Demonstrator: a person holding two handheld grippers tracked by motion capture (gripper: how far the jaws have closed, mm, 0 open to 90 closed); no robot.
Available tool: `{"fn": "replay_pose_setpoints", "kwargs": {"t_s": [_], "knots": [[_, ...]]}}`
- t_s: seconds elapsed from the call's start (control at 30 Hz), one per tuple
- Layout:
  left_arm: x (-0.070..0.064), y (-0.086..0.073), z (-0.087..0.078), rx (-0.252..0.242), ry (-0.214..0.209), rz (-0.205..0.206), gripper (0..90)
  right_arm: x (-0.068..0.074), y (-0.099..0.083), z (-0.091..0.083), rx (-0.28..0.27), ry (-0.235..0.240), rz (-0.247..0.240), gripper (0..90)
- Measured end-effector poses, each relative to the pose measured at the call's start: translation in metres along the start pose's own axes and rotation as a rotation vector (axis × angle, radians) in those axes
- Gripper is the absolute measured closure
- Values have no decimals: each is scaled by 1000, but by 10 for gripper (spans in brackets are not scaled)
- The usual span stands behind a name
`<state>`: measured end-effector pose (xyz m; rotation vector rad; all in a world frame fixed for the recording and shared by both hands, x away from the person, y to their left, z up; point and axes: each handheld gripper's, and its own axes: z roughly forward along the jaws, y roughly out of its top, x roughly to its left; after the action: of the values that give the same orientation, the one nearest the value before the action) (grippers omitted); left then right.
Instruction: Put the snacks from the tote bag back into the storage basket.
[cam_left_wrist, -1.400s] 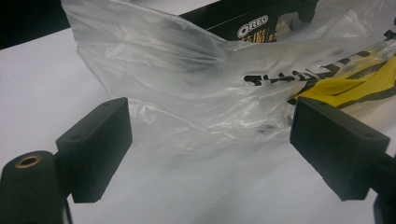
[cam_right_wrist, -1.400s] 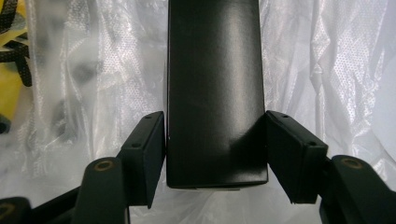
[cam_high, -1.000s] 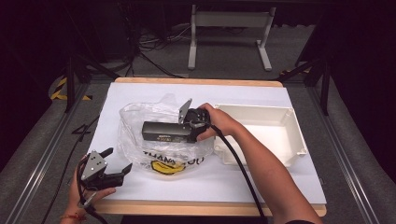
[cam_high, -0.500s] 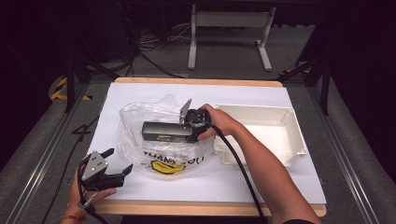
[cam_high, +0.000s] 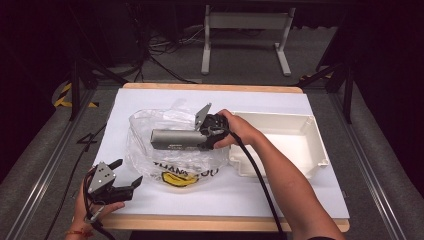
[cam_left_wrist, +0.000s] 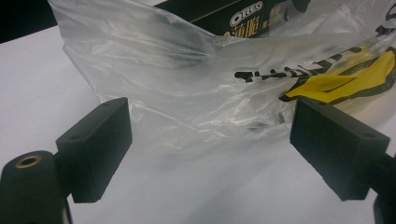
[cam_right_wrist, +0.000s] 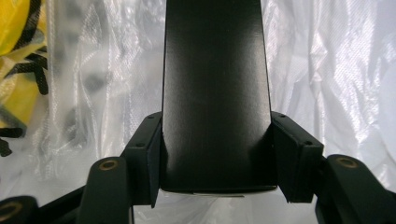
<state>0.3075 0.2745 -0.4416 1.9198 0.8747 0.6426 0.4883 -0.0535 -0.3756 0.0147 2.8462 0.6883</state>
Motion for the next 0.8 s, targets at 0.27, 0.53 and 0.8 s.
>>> {"fn": "replay_pose_setpoints", "kwargs": {"t_s": [0.27,0.53,0.8], "knots": [[0,0,1,0,-1,0,138,0,2,-13,-48,-8,9,431],[-1,0,1,3,-6,-1,138,1,3,-20,-47,-3,-1,431],[-2,1,2,2,-10,1,137,4,4,-31,-64,-13,-9,431]]}}
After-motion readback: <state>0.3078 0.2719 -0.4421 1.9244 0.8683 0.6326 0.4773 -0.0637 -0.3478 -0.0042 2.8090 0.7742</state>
